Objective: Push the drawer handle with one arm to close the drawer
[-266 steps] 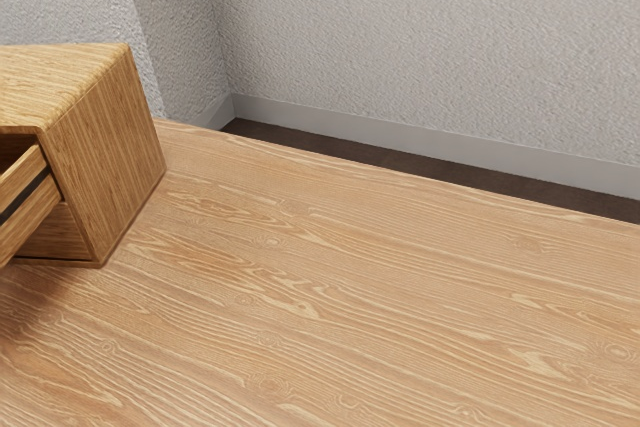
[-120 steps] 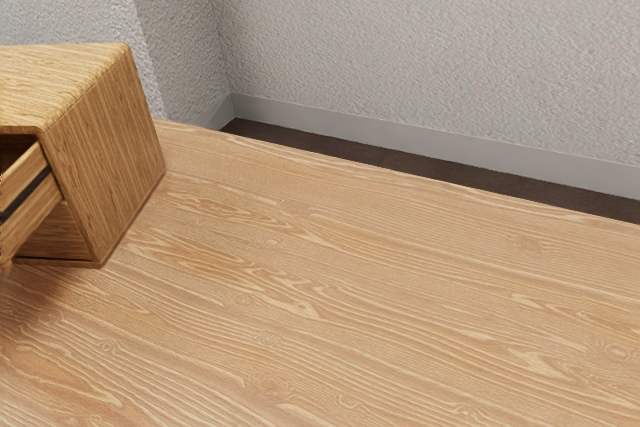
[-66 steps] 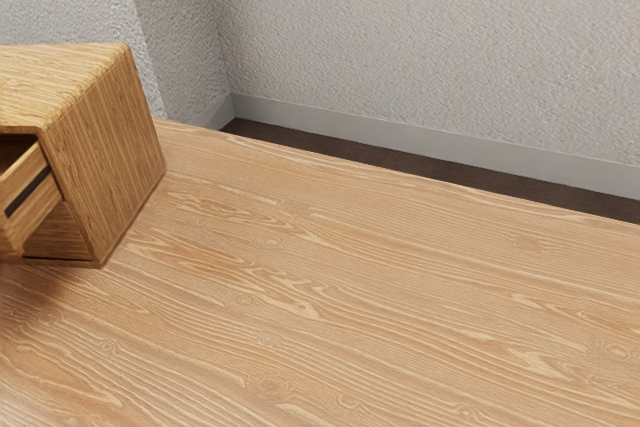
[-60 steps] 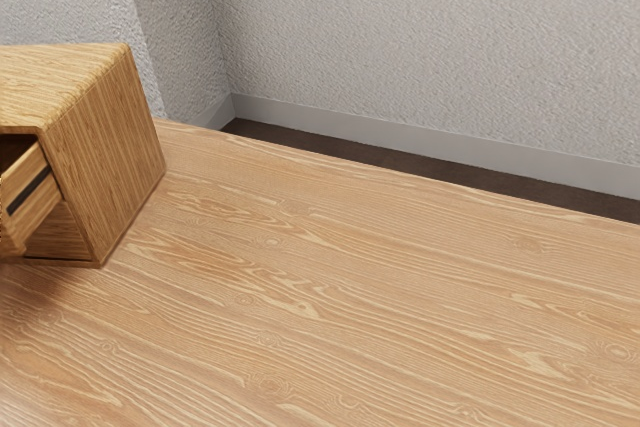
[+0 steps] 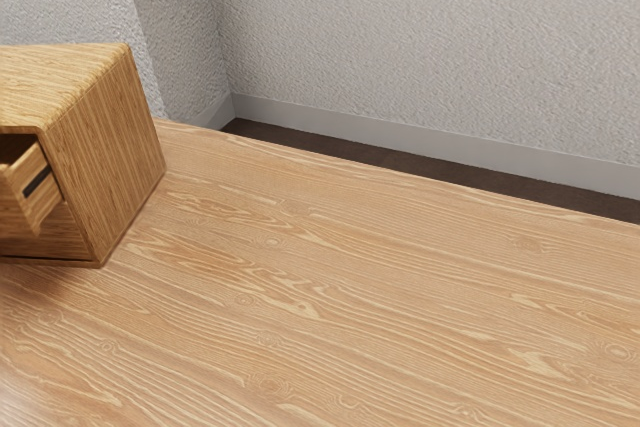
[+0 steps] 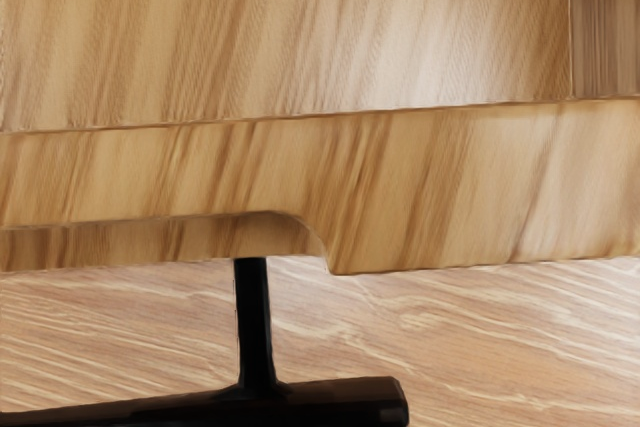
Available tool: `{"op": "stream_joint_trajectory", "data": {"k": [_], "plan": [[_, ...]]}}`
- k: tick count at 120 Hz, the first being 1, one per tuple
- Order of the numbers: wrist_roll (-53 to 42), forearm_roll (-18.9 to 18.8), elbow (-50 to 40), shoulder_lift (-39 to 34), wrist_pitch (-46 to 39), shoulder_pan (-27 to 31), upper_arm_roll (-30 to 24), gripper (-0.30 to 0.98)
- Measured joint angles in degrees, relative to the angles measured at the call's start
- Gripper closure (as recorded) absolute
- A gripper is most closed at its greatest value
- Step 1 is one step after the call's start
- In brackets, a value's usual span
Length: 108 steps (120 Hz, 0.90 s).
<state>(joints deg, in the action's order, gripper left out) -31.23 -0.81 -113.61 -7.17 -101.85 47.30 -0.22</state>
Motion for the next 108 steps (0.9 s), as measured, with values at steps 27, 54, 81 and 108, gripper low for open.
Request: {"op": "stream_joint_trajectory", "data": {"k": [27,54,81,108], "plan": [[0.7,0.1,3.5,2.9,0.0,0.1,-0.7,0.79],[1.4,0.1,5.5,4.7,0.0,0.5,-2.4,0.78],[2.4,0.0,7.8,6.4,0.0,0.0,-3.9,0.78],[3.2,-0.1,10.6,9.0,0.0,-1.3,-3.9,0.78]]}}
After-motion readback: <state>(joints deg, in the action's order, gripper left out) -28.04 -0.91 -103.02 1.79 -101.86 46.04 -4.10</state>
